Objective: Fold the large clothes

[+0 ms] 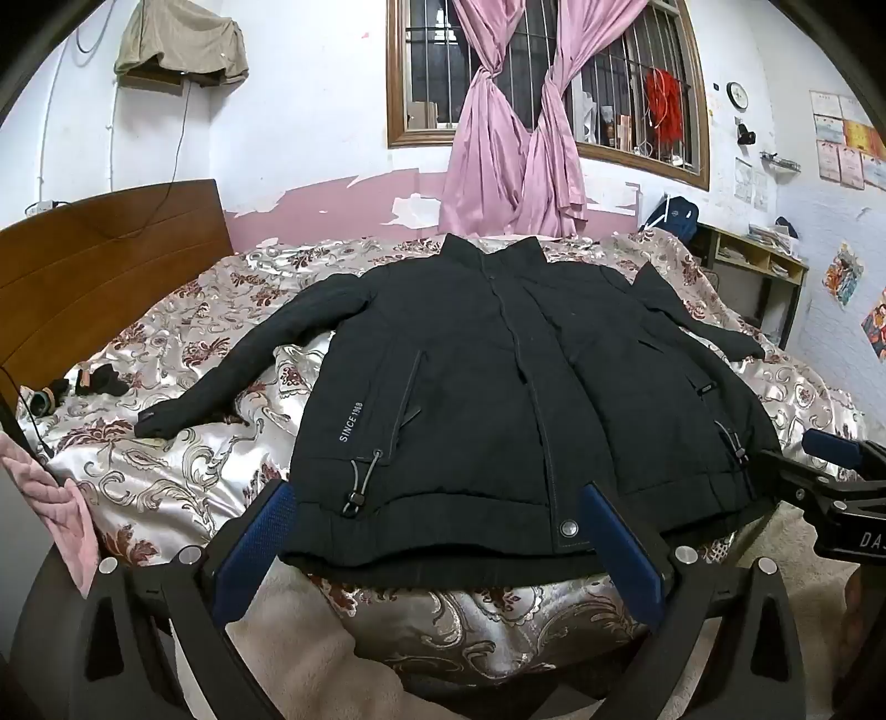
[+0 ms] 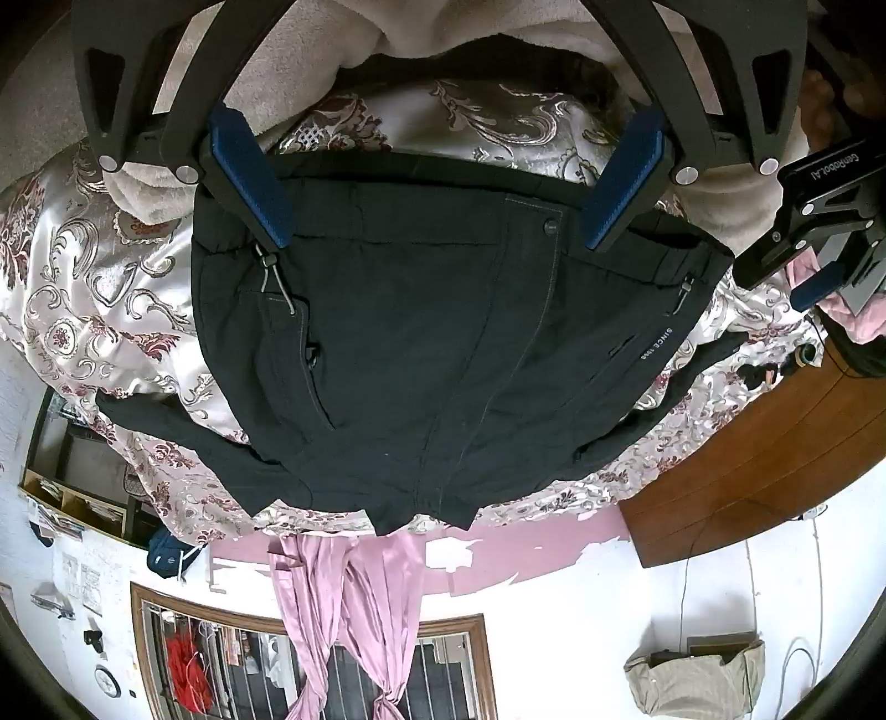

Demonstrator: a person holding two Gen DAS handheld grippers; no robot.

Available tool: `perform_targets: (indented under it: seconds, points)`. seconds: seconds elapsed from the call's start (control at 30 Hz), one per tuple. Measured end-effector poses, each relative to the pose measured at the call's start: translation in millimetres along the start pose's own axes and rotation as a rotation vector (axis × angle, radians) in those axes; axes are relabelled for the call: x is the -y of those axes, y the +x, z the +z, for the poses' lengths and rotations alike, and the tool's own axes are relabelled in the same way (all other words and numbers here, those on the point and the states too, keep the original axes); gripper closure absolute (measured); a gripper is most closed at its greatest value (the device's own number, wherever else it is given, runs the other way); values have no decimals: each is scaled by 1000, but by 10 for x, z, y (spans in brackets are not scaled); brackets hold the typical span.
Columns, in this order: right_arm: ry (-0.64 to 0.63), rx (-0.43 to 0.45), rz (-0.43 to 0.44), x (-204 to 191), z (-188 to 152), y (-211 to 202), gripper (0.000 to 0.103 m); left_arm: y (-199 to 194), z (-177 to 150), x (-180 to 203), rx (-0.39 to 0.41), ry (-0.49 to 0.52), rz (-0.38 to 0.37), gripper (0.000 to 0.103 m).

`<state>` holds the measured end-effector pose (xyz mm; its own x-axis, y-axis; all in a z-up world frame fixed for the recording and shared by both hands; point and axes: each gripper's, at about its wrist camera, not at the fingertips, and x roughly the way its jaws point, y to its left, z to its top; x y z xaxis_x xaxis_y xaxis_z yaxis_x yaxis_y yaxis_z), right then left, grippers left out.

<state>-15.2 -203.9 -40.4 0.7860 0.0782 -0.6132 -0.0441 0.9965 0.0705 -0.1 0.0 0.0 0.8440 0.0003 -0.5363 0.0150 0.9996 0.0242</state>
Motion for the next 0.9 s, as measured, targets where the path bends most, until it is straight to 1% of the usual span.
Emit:
perform_targets:
  seconds: [0.9]
  points:
    - [0, 6, 1, 8, -2, -11, 1, -2, 0, -1, 4, -2, -2, 0]
